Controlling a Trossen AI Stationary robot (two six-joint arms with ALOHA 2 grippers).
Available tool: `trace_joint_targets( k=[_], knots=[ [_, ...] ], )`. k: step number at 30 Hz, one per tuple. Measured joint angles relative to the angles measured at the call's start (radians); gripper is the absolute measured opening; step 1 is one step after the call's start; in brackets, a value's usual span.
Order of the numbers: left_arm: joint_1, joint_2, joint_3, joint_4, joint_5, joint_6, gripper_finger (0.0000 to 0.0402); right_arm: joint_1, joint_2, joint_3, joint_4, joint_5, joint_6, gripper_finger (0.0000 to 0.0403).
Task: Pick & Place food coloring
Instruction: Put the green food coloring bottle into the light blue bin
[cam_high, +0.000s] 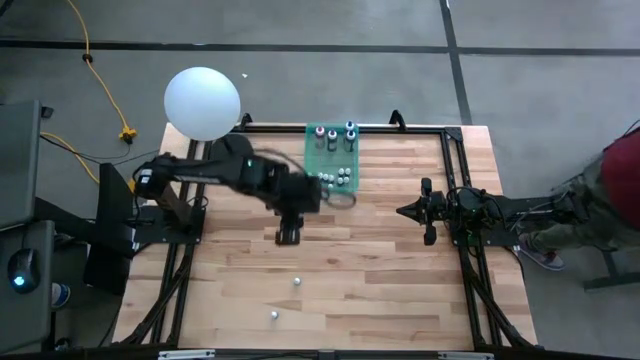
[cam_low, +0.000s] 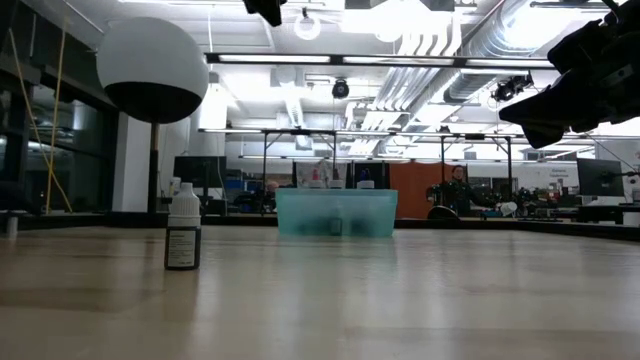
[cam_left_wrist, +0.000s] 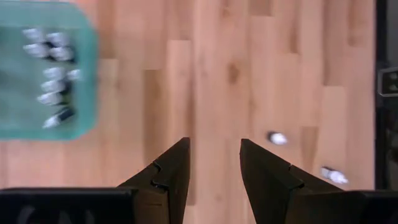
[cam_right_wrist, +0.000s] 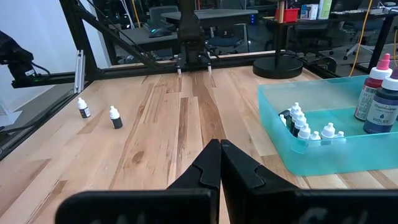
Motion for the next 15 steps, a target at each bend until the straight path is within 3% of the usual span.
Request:
trace_joint_targets(
  k=[6,15],
  knots=[
    [-0.113,-0.033,-0.122,0.085,0.001,-0.063,0.0134,0.000,0.000,0.000,0.000,0.000,0.000,0.0000],
    [-0.228,-0.116,-0.444,0.293,0.004,-0.112,0.0134,0.000,0.008,0.000,0.000,0.000,0.000,0.0000]
  ],
)
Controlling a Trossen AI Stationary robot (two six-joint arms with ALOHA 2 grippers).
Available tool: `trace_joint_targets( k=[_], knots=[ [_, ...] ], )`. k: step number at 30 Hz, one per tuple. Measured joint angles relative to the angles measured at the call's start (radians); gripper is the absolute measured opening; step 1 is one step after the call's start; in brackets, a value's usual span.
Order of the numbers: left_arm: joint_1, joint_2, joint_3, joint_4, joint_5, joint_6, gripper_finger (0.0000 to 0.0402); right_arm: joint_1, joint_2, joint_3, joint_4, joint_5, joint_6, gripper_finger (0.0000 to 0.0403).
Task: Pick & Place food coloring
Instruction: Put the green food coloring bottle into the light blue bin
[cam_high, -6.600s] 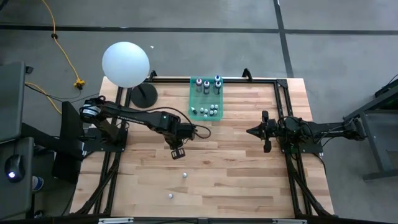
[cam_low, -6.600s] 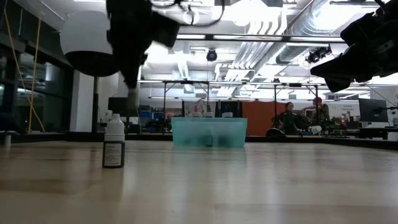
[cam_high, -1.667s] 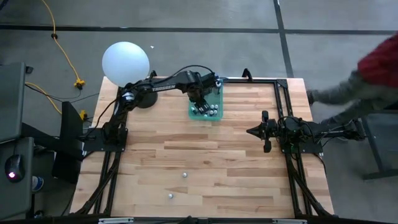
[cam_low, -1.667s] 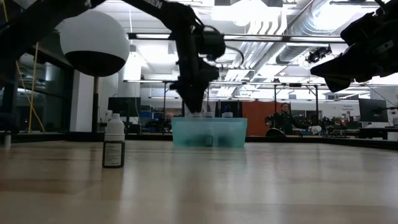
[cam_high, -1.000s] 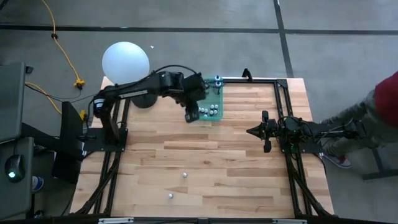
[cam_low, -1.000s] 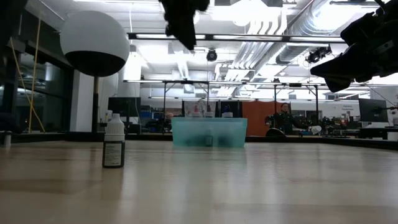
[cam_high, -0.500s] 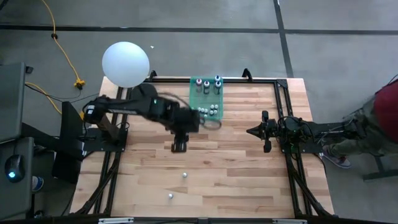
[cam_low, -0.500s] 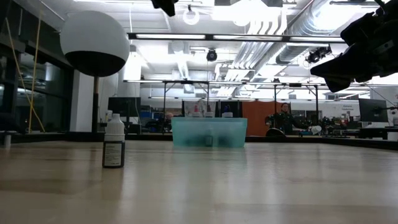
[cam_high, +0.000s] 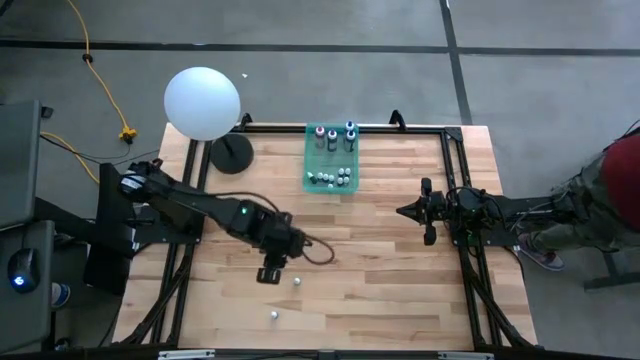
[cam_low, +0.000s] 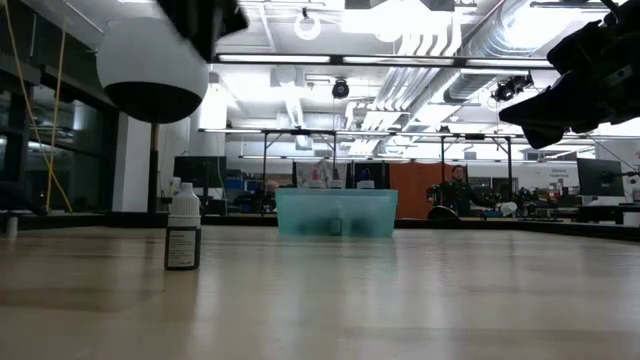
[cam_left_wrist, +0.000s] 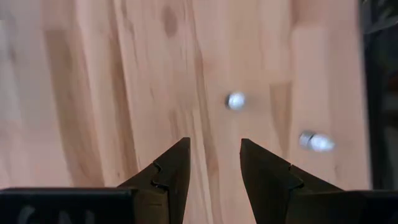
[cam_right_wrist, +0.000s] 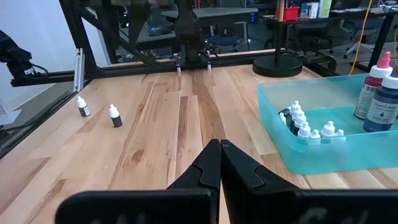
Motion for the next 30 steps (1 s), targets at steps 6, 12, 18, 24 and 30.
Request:
trace_joint_targets(
  k=[6,12,18,24,30],
  knots=[
    [-0.056,0.000,-0.154,0.140,-0.001,0.054,0.0134,0.000,0.007,0.000,-0.001,0.000,0.000,0.0000],
    [-0.085,0.000,-0.280,0.326,-0.001,0.147,0.0134,0.000,0.006,0.000,0.000,0.000,0.000,0.0000],
    [-0.090,0.000,-0.371,0.463,0.018,0.213,0.0134,0.000,0.006,0.000,0.000,0.000,0.000,0.0000],
    [-0.098,0.000,-0.408,0.558,0.015,0.263,0.0134,0.000,0.006,0.000,0.000,0.000,0.000,0.0000],
    [-0.095,0.019,-0.412,0.621,0.014,0.292,0.0134,0.000,0.006,0.000,0.000,0.000,0.000,0.0000]
  ],
)
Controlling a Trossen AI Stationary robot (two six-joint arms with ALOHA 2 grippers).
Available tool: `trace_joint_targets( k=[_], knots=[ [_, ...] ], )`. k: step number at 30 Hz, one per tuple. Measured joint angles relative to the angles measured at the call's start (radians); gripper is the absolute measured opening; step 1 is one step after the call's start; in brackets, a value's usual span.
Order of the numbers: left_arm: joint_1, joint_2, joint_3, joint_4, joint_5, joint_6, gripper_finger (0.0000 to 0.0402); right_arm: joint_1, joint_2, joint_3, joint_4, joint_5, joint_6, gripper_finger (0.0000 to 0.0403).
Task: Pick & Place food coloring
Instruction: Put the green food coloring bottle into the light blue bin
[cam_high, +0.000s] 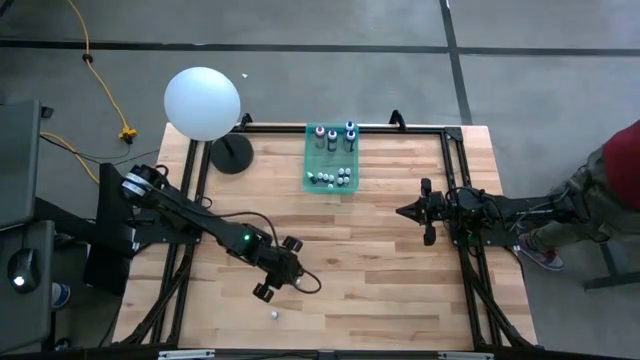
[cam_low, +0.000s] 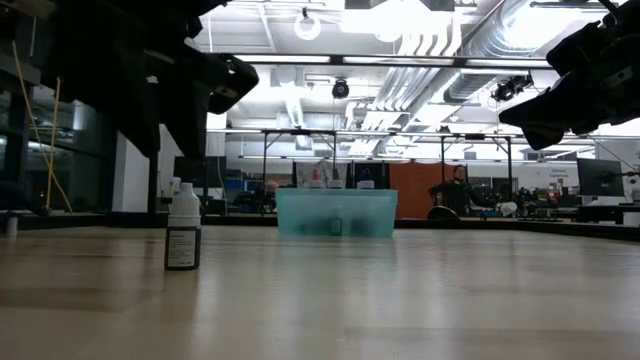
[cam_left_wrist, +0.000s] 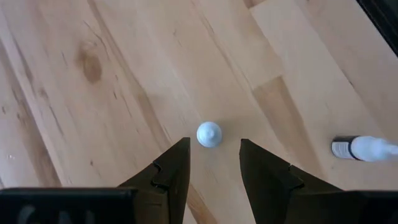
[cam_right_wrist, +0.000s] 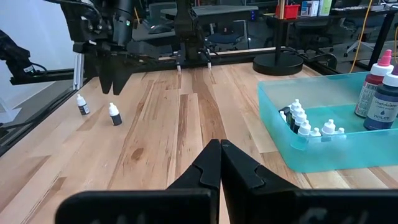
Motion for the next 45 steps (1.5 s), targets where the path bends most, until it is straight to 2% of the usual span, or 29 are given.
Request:
trace_joint_targets(
  k=[20,41,45],
  knots=[
    [0.000,0.099,0.000,0.064,0.020,0.023,0.0134,0.000,0.000,0.000,0.000,0.000,0.000,0.0000],
    [0.000,0.101,0.001,0.080,-0.009,0.017,0.0133,0.000,0.000,0.000,0.000,0.000,0.000,0.0000],
    [0.000,0.114,0.000,0.076,-0.011,0.017,0.0121,0.000,0.000,0.000,0.000,0.000,0.000,0.0000]
  ],
)
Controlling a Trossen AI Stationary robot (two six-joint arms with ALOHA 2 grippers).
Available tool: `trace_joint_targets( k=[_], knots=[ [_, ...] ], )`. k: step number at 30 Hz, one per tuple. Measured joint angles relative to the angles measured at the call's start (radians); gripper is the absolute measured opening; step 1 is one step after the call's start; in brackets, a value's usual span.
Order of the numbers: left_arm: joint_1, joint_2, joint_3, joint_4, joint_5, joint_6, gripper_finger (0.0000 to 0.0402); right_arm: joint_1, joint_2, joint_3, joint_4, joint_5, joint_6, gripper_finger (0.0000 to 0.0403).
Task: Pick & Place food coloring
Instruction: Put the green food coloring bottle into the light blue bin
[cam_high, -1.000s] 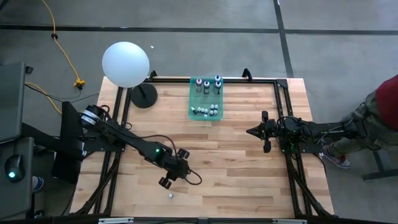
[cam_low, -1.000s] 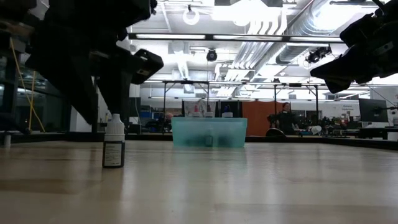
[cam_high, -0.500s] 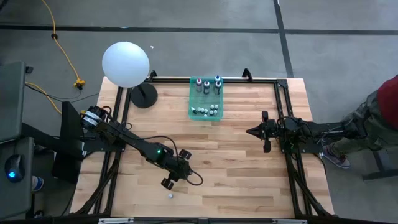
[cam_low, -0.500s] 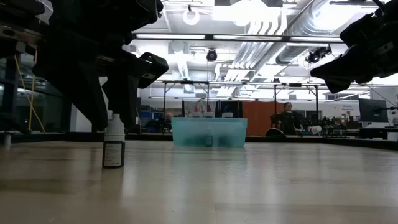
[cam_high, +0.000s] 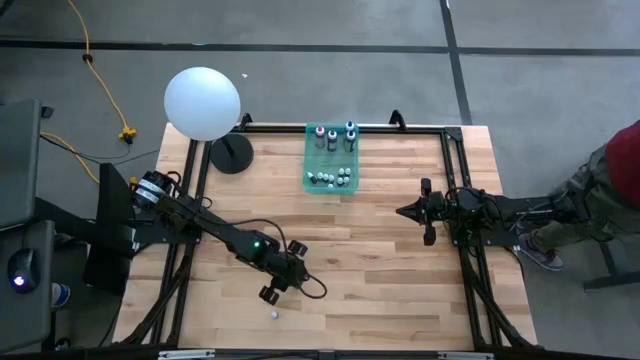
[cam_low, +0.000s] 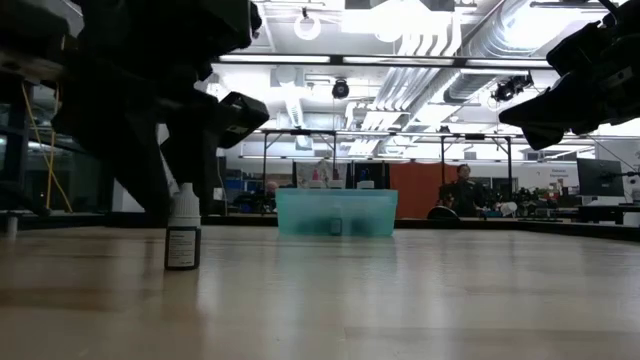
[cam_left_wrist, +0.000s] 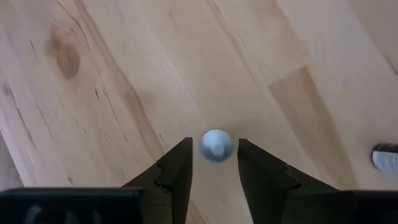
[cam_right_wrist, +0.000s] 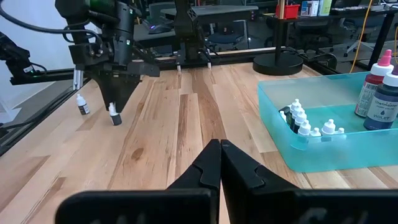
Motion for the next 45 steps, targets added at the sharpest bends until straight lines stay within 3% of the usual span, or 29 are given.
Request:
trace_joint_targets(
  k=[10,20,33,45],
  knots=[
    [0.000,0.013,0.001,0.011,-0.008,-0.024,0.0059,0.000,0.000,0.000,0.000,0.000,0.000,0.0000],
    [0.000,0.013,0.021,-0.015,0.004,-0.034,0.0053,0.000,0.000,0.000,0.000,0.000,0.000,0.0000],
    [0.083,0.012,0.248,-0.269,0.011,-0.108,0.0051,0.000,0.000,0.000,0.000,0.000,0.000,0.0000],
    [0.282,0.011,0.502,-0.519,0.046,-0.140,0.0051,0.000,0.000,0.000,0.000,0.000,0.000,0.0000]
  ],
)
